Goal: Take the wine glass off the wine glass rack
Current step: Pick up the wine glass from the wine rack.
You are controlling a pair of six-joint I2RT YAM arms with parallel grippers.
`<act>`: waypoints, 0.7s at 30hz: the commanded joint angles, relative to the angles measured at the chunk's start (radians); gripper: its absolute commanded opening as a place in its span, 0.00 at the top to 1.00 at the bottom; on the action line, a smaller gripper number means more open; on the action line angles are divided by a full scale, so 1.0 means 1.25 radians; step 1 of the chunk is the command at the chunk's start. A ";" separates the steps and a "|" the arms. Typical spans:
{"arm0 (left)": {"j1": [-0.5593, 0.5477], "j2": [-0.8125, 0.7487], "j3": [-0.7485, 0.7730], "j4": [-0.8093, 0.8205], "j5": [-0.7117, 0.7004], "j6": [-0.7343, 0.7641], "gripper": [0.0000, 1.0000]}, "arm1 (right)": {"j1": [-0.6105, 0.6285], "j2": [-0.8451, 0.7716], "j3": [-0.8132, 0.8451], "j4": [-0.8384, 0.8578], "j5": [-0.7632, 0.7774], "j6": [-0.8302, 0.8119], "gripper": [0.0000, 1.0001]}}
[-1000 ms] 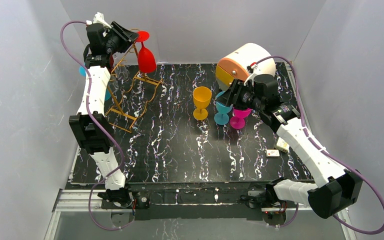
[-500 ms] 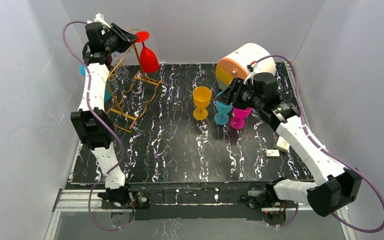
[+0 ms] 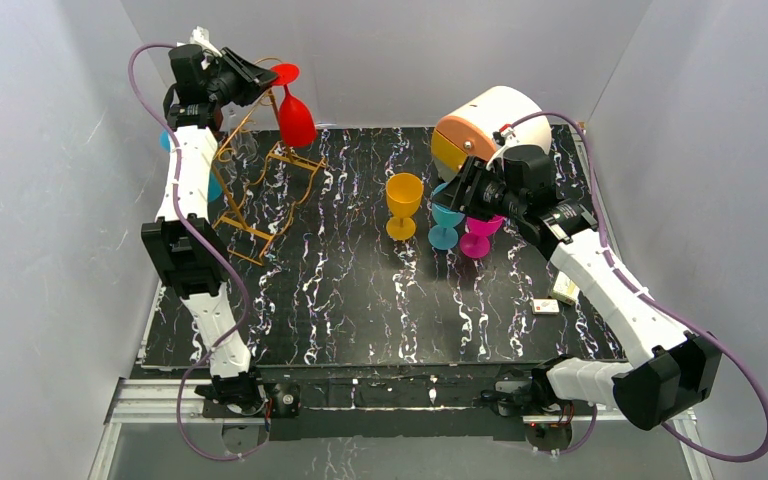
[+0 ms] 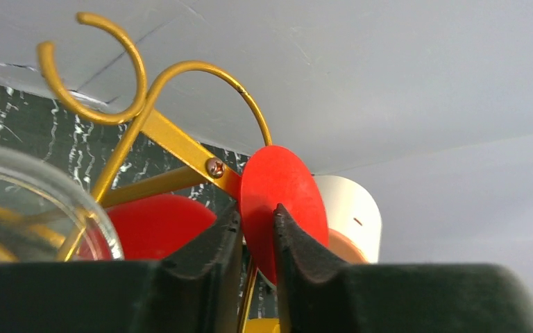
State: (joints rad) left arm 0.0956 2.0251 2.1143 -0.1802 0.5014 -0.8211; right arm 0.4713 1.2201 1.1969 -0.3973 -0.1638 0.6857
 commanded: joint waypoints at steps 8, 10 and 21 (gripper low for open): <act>0.003 -0.036 -0.019 0.076 0.027 -0.049 1.00 | -0.003 -0.008 0.031 -0.003 0.010 0.005 0.40; 0.003 -0.041 -0.022 0.080 0.025 -0.053 1.00 | -0.003 -0.008 0.031 -0.004 0.010 0.006 0.40; 0.003 -0.018 -0.016 0.236 0.144 -0.121 1.00 | -0.002 -0.014 0.029 -0.002 0.009 0.005 0.40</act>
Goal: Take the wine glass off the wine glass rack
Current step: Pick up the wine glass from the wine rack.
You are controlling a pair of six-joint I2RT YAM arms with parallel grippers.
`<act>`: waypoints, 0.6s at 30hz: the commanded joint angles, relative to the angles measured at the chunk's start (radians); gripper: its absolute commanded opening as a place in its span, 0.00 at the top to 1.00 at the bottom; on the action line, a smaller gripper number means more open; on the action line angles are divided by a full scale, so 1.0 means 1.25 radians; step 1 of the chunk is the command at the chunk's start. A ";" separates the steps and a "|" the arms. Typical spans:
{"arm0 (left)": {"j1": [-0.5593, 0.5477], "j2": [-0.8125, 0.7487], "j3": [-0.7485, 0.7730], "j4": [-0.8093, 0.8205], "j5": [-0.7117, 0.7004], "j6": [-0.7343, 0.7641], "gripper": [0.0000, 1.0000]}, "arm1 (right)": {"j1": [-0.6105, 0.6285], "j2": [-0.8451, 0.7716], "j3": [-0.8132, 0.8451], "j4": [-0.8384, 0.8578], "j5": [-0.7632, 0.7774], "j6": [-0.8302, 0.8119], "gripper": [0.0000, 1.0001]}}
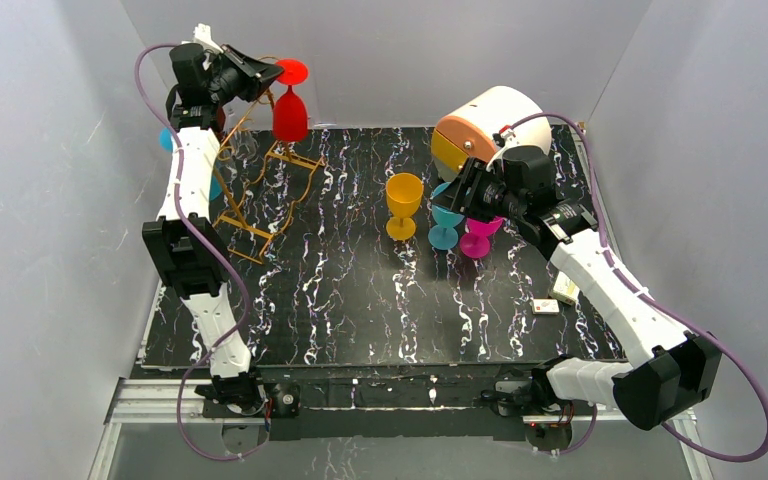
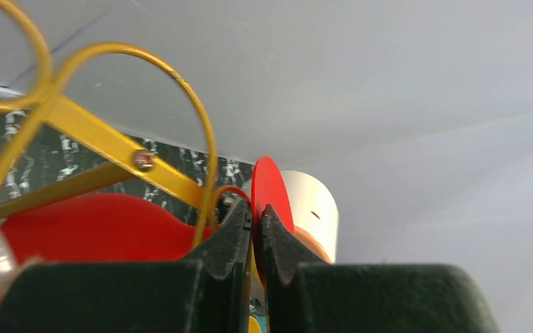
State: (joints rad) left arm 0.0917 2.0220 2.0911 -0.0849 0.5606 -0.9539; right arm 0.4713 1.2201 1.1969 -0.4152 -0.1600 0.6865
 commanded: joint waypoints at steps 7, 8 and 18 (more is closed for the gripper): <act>0.008 0.021 0.027 0.198 0.171 -0.061 1.00 | -0.003 -0.023 0.021 0.014 0.007 0.010 0.40; 0.008 0.011 0.012 0.212 0.167 -0.064 1.00 | -0.003 -0.025 0.020 0.013 0.009 0.011 0.40; 0.008 -0.011 -0.031 0.303 0.188 -0.119 1.00 | -0.002 -0.024 0.019 0.013 0.009 0.014 0.39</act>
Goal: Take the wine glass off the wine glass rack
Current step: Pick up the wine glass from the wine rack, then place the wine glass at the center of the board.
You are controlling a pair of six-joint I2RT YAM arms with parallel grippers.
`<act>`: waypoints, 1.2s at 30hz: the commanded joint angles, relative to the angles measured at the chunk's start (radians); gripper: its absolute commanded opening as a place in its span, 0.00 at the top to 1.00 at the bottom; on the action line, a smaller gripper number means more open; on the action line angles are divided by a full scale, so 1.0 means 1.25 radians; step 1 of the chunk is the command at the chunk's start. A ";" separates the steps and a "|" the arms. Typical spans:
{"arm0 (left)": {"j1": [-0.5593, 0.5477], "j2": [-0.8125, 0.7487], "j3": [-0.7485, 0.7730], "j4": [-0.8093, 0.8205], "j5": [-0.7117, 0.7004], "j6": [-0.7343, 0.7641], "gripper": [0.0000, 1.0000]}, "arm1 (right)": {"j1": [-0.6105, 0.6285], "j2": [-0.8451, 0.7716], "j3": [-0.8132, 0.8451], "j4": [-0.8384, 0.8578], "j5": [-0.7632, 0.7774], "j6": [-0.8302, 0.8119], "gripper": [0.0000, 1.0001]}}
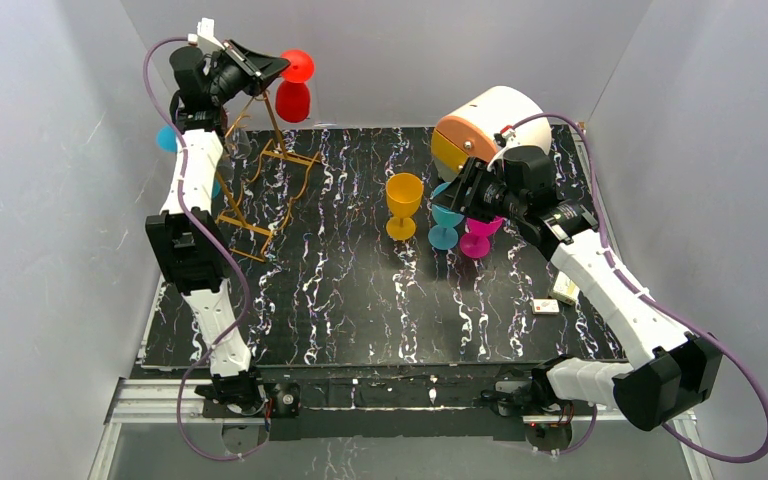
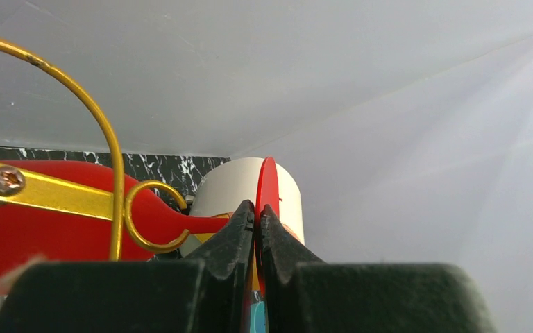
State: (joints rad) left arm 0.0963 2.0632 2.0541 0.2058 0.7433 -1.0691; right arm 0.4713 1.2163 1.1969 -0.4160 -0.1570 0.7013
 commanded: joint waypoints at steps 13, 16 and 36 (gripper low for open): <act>-0.005 -0.094 -0.104 0.263 0.146 -0.104 1.00 | -0.002 -0.019 0.006 0.044 -0.009 0.007 0.39; -0.016 -0.126 -0.134 0.279 0.152 -0.075 1.00 | -0.002 -0.027 -0.008 0.086 -0.034 0.001 0.38; -0.248 -0.383 -0.446 0.320 0.097 0.116 1.00 | -0.004 -0.165 -0.155 0.451 -0.121 -0.053 0.24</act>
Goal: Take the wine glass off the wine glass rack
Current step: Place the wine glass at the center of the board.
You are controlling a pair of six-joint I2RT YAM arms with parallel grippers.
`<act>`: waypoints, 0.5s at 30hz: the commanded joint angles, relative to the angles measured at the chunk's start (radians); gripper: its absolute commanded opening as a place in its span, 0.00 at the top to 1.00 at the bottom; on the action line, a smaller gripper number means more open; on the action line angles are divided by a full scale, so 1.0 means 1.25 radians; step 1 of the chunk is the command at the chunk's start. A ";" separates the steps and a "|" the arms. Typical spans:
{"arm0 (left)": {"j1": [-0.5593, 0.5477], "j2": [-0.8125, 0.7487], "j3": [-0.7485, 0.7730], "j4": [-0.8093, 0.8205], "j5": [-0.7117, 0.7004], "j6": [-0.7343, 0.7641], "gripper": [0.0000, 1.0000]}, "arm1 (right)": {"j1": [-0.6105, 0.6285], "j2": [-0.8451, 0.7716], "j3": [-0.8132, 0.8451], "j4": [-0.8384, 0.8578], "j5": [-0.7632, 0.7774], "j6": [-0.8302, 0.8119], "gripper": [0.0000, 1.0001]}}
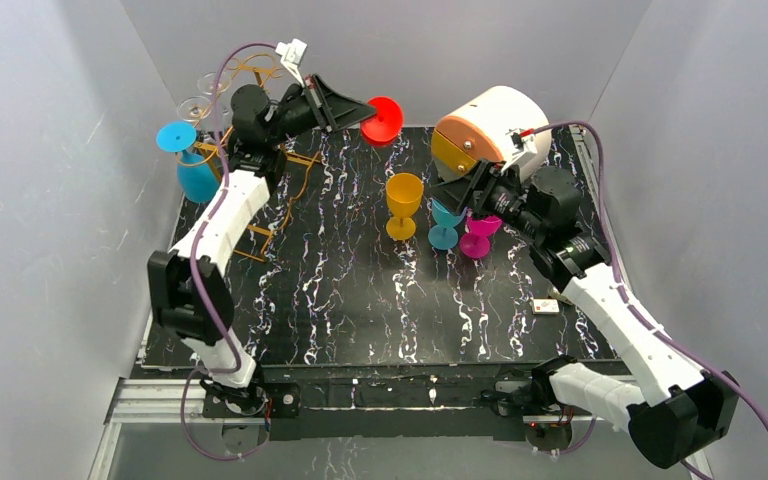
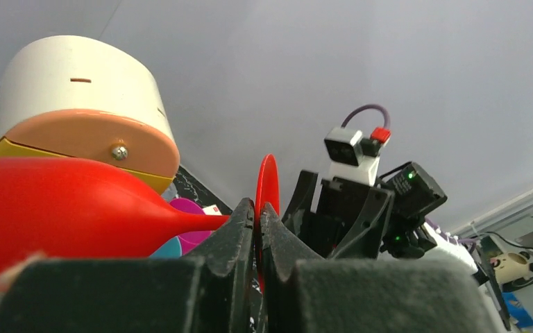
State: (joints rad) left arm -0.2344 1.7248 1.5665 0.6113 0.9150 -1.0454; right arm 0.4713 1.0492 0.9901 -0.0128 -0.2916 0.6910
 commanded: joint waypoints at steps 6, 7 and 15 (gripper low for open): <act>-0.037 -0.200 -0.178 -0.109 -0.070 0.209 1.00 | -0.004 -0.042 -0.025 0.232 -0.048 0.003 0.23; -0.042 -0.213 -0.199 -0.112 -0.076 0.210 1.00 | -0.004 -0.044 -0.027 0.240 -0.048 0.004 0.23; -0.081 -0.320 -0.337 -0.102 -0.115 0.209 1.00 | -0.005 -0.023 -0.023 0.287 -0.104 0.037 0.23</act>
State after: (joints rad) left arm -0.3180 1.4189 1.1938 0.4686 0.8108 -0.8093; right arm 0.4713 1.0119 0.9516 0.2321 -0.3599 0.7059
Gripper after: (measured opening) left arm 0.029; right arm 0.785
